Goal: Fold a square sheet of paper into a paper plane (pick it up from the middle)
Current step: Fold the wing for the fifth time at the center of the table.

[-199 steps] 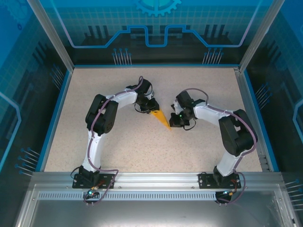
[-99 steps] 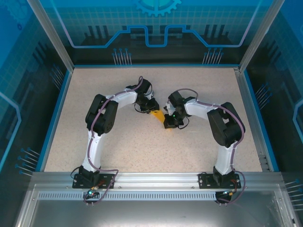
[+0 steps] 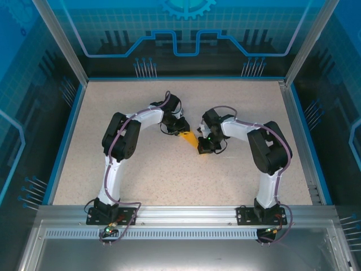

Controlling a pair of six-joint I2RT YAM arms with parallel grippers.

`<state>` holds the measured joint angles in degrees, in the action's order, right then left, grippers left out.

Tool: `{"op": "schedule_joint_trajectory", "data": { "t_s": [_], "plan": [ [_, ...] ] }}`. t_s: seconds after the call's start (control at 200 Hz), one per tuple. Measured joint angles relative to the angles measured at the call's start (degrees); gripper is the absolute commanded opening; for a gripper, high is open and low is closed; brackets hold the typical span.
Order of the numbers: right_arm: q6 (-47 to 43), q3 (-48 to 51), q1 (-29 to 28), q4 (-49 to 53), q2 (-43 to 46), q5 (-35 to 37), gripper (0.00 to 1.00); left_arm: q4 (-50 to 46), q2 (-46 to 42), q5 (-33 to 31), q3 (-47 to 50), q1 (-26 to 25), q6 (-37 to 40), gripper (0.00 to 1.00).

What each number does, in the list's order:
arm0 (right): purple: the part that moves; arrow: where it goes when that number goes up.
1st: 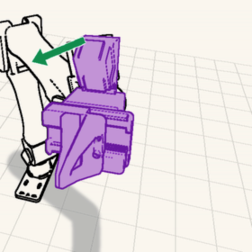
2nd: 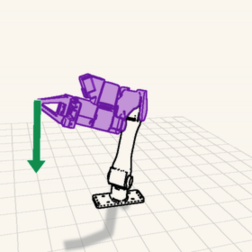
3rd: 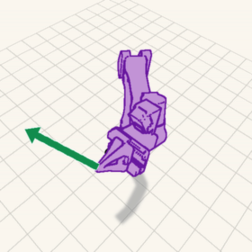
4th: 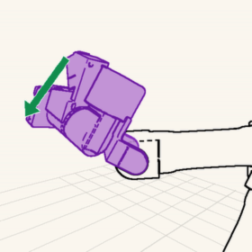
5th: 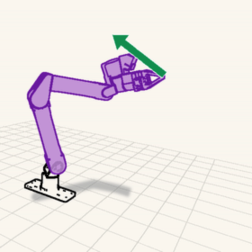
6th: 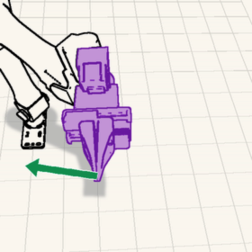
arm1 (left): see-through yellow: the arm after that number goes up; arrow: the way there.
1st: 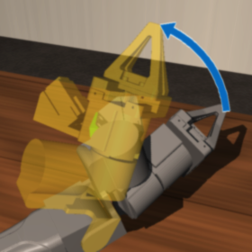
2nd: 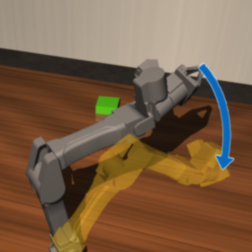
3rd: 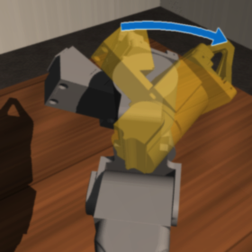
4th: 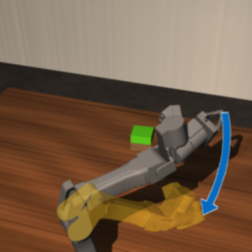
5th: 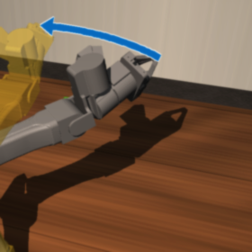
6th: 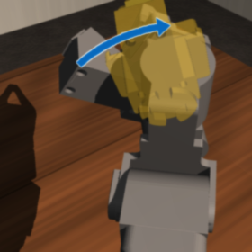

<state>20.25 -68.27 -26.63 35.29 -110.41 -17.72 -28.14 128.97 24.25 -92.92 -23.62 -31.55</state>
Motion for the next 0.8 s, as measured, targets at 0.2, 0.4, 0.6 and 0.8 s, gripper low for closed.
{"op": "schedule_joint_trajectory", "data": {
  "t_s": [0.2, 0.4, 0.6, 0.8],
  "plan": [
    [0.07, 4.68, 2.67, -5.42, 1.36, -6.21, 0.02, -0.17, 0.09, 0.07, -0.15, 0.04, 0.0, 0.23],
    [0.79, 7.76, 3.02, -7.48, 4.79, -8.28, 0.03, -0.15, 0.11, 0.24, -0.15, 0.09, 0.0, 0.23],
    [2.21, 3.28, 1.4, -8.33, 6.95, -8.37, 0.04, -0.13, 0.11, 0.46, -0.15, 0.11, -0.02, 0.23],
    [4.59, -4.04, -0.55, -10.51, 2.1, -6.78, 0.03, -0.11, 0.11, 0.66, -0.15, 0.15, -0.02, 0.23]
  ]
}}
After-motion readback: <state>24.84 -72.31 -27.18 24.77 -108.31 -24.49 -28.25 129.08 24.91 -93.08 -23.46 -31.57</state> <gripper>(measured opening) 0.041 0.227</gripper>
